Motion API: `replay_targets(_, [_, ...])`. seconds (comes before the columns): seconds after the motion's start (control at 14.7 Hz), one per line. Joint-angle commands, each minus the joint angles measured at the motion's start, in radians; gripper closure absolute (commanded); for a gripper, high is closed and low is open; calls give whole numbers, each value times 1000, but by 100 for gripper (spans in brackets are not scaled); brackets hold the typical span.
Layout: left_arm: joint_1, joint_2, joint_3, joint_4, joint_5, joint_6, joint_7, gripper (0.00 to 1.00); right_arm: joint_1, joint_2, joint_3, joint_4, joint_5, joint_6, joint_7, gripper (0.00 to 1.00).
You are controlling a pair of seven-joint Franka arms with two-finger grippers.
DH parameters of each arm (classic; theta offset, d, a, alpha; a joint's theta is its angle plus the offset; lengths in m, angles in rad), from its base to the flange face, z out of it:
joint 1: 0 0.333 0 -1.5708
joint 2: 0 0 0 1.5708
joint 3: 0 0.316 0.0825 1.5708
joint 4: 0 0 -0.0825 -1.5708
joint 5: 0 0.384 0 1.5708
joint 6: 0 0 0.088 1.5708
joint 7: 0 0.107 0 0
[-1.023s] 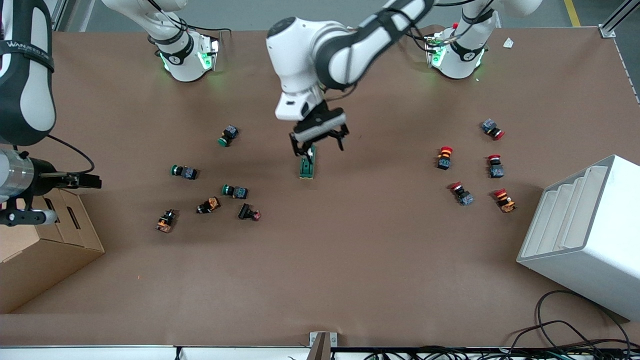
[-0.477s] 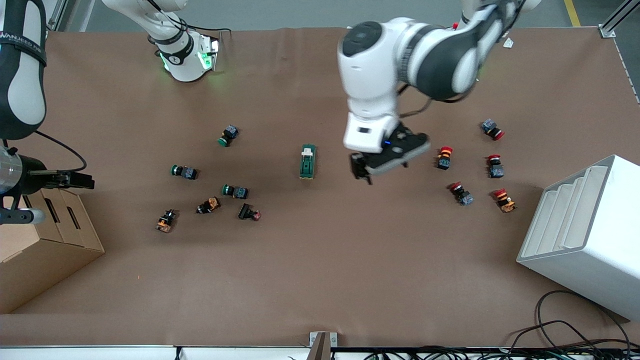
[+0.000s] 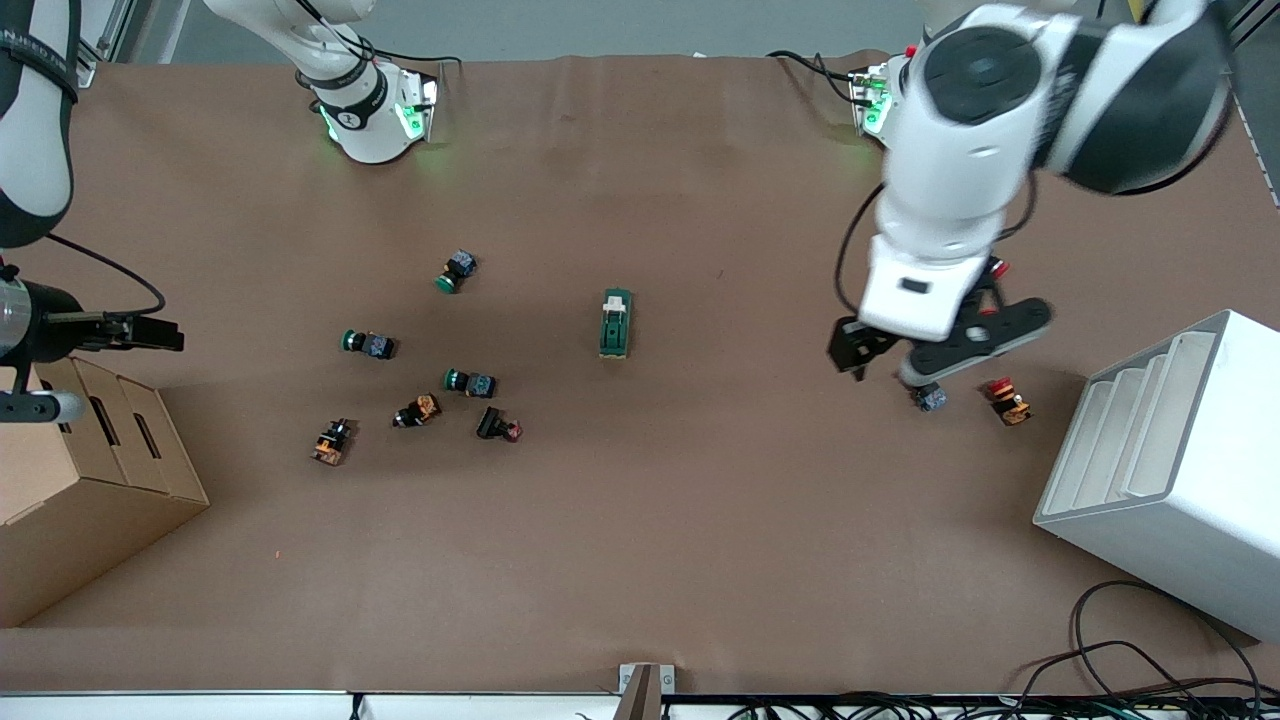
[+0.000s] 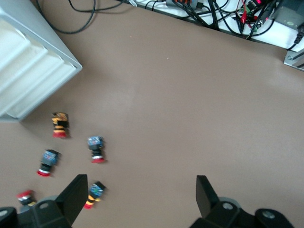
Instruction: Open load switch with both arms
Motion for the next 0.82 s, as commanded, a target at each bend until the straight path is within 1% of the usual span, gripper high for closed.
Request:
replay_targets(0.0, [3, -112, 132, -43, -150, -21, 222, 0, -1, -139, 12, -165, -2, 52, 1, 0])
replay_targets(0.07, [3, -137, 178, -49, -214, -35, 287, 0, 6, -185, 12, -217, -3, 75, 0, 0])
replay_targets(0.14, [7, -159, 207, -56, -248, -53, 329, 0, 6, -224, 12, -257, -5, 98, -2, 0])
replay_targets(0.34, [17, -228, 269, -84, -265, -120, 490, 0, 13, -313, 12, -325, -9, 113, -5, 0])
replay_targets(0.41, [30, -248, 275, -98, -270, -143, 513, 0, 13, -339, 12, -335, -9, 104, -3, 0])
replay_targets(0.55, [73, -295, 275, -130, -330, -168, 535, 0, 11, -394, 10, -374, -9, 99, -2, 0])
replay_targets(0.61, [98, -318, 274, -151, -344, -171, 570, 0, 10, -419, 10, -390, -9, 99, -2, 0])
replay_targets(0.75, [109, -367, 281, -206, -356, -174, 681, 0, 6, -449, 7, -400, -8, 90, -6, 0])
